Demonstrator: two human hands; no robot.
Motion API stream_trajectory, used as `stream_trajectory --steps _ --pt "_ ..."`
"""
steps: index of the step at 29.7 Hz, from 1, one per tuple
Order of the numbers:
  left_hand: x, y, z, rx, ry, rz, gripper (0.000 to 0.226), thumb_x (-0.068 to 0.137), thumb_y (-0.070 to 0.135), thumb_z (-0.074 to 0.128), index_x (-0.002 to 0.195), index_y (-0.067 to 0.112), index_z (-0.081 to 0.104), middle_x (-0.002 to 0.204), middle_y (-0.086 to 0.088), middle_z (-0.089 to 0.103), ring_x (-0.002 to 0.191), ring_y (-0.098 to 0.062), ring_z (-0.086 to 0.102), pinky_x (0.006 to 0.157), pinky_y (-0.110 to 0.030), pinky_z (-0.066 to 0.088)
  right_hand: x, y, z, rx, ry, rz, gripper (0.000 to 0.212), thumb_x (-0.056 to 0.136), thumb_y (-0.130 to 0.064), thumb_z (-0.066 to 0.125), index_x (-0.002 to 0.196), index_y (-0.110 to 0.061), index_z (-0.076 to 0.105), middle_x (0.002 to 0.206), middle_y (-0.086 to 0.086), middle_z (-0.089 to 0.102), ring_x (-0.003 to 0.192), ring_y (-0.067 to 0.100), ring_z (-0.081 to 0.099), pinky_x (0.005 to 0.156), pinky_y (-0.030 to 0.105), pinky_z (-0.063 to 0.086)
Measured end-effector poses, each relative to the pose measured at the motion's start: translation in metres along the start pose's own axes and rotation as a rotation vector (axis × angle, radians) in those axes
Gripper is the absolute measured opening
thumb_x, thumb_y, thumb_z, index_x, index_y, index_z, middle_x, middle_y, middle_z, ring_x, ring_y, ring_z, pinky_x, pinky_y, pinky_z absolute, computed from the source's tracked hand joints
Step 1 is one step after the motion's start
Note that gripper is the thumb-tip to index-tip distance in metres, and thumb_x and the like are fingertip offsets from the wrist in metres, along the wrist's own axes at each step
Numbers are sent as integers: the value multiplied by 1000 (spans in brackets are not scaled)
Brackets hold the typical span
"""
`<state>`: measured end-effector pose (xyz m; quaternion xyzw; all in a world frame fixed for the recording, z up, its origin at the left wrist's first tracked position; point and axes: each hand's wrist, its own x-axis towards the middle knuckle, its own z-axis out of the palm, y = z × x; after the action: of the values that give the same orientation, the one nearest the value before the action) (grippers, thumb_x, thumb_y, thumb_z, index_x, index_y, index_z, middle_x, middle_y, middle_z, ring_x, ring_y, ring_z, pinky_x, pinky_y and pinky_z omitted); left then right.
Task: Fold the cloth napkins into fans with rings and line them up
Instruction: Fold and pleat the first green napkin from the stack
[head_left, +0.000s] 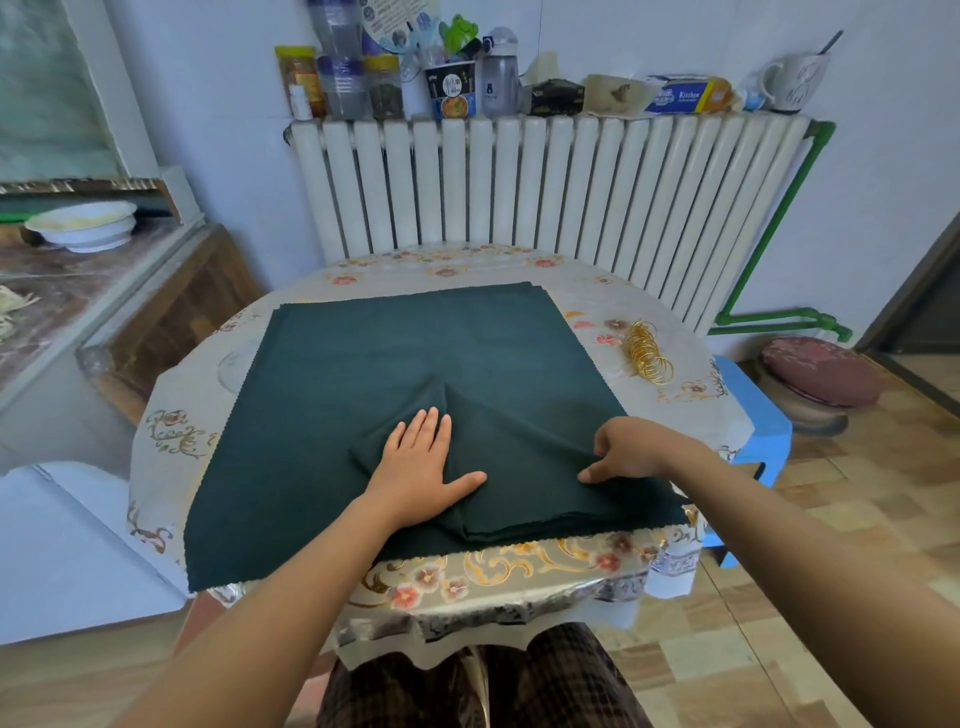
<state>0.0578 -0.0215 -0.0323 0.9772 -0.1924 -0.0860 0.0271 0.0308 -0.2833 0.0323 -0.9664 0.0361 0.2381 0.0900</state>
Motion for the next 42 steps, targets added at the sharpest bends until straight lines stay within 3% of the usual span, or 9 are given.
stream_trajectory --steps 6,11,14,18,21,26,32,39,42 --pt "1 1 0 -3 -10 -5 99 83 79 18 153 14 -9 160 -5 -14 147 -17 -15 120 -37 -8 -7 11 -10 129 -8 -79 40 81 -35 71 111 -13 57 105 4 59 96 22 57 79 33 50" --pt "2 0 2 -21 13 14 140 39 93 -24 153 14 -8 160 -5 -13 147 -18 -14 119 -38 -7 -12 22 -28 565 -51 -226 12 82 -22 71 94 -21 71 93 1 70 84 15 66 74 23 52" --pt "3 0 3 -30 22 11 136 43 93 -22 153 14 -8 160 -5 -12 147 -18 -14 119 -37 -8 -10 18 -38 774 -197 -219 16 89 -18 62 97 -10 73 96 6 73 87 18 69 78 25 55" --pt "2 2 5 -27 28 7 109 71 86 3 153 15 -8 160 -5 -13 146 -17 -15 120 -37 -8 4 7 -42 1031 -372 -209 22 95 2 35 101 6 56 89 16 71 83 25 70 72 31 57" --pt "2 0 4 -39 34 5 114 63 86 -8 153 15 -7 160 -4 -14 146 -16 -16 118 -35 -10 18 -8 -41 1022 -279 -245 9 92 1 49 89 -6 53 86 10 71 78 20 66 68 25 53" --pt "0 0 3 -186 72 -11 63 102 47 20 153 16 -1 161 -1 -8 146 -11 -13 118 -30 -10 38 -35 -27 730 42 -250 31 84 -34 69 58 -25 53 53 -17 50 56 0 45 59 18 32" --pt "0 -2 2 -390 115 -25 57 103 42 15 153 16 5 161 5 1 146 -4 -6 117 -24 -9 71 -67 0 768 213 -219 22 87 -32 66 74 -15 62 74 -4 63 68 9 58 62 20 43" --pt "-2 -1 2 -269 117 -18 73 97 58 20 153 19 -5 161 4 -4 146 -6 -9 119 -29 -7 99 -85 30 563 462 -157 26 84 -43 64 104 -27 64 99 -7 66 97 13 60 82 29 48" --pt "-2 -1 2 -225 118 2 71 97 59 24 152 30 -10 161 2 -4 146 -8 -11 119 -32 -7 98 -89 34 446 583 -180 32 86 -42 62 115 -28 61 94 -7 62 96 14 58 81 28 44"
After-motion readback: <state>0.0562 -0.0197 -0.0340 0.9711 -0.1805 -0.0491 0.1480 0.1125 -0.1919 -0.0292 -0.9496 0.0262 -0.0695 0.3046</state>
